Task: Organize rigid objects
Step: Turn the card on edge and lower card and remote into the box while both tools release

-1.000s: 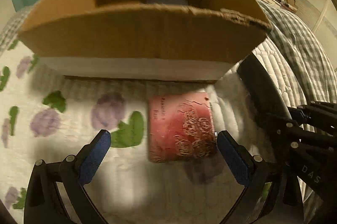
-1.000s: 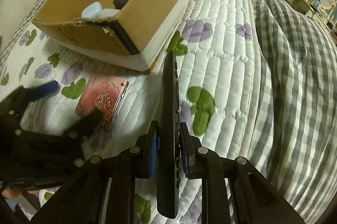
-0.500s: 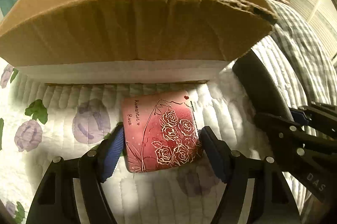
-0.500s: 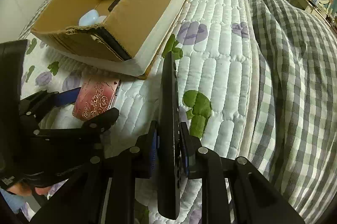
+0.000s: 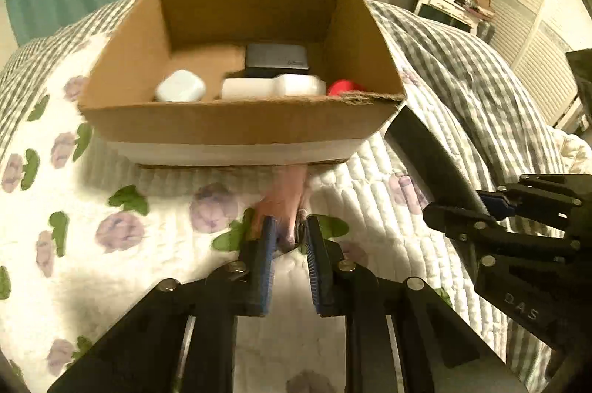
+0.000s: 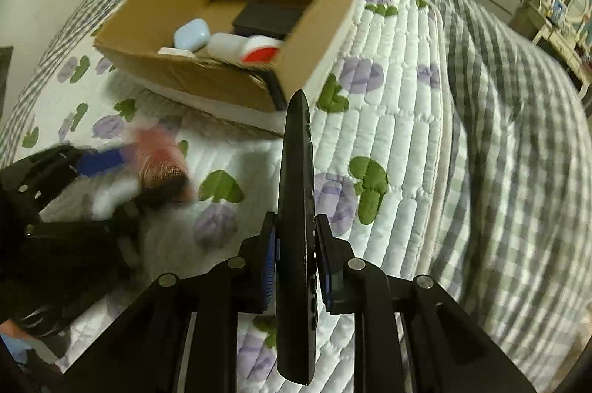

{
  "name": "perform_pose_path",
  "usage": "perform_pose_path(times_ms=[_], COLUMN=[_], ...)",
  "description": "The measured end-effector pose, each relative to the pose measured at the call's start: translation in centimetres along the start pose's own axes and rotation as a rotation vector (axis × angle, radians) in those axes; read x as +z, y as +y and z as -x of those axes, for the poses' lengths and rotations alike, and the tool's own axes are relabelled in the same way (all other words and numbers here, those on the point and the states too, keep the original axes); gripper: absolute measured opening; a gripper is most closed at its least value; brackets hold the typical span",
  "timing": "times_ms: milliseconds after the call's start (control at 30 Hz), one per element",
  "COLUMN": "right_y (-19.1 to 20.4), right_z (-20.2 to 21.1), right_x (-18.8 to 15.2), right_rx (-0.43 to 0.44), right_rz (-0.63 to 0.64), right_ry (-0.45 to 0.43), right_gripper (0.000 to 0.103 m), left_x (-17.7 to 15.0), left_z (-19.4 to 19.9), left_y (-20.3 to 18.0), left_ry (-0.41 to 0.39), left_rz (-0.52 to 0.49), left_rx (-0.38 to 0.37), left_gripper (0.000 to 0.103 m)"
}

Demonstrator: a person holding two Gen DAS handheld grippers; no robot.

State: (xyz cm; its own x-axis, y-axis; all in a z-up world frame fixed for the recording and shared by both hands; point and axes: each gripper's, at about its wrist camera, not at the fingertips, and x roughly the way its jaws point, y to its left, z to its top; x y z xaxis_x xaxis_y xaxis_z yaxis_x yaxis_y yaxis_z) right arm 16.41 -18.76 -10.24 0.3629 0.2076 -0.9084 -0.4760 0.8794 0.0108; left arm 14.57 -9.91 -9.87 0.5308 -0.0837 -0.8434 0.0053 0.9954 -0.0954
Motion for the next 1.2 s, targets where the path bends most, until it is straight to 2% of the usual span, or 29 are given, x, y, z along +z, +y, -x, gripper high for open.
perform_pose_path(times_ms=[33,200,300,433,833,1000,1200], right_y=[0.5,1.7,2.1,2.3,2.4,2.9,3.3], right_z=[0.5,2.4,3.2,3.7,5.9,7.0,9.2], right_x=[0.3,1.1,0.9,0.7,0.4,0.7,2.3], right_rx=[-0.007,-0.059,-0.087,-0.097,-0.081,-0.082,-0.053], right_rz=[0.009,0.034,0.046,0.045,0.035,0.039,0.040], right_ry=[0.005,-0.001,-0.003,0.004,-0.043,-0.063,-0.097], right_gripper=[0.018,0.019,0.019,0.019,0.019,0.019,0.019], left_x=[0.0,-0.2,-0.8,-1.3,0.5,0.8,3.3], left_z=[0.2,0.5,0.6,0.5,4.8,5.1,7.8], left_y=[0.3,1.5,1.6,1.0,2.5,3.1,3.2], left_ry=[0.011,0.031,0.033,0.020,-0.082,-0.071,-0.129], left_rz=[0.000,0.032,0.016,-0.013,-0.029,-0.028,-0.056], left_rx=[-0.015,-0.100,-0.111,-0.095,-0.048,-0.041,-0.033], left_gripper=[0.013,0.013,0.013,0.012,0.009,0.009,0.009])
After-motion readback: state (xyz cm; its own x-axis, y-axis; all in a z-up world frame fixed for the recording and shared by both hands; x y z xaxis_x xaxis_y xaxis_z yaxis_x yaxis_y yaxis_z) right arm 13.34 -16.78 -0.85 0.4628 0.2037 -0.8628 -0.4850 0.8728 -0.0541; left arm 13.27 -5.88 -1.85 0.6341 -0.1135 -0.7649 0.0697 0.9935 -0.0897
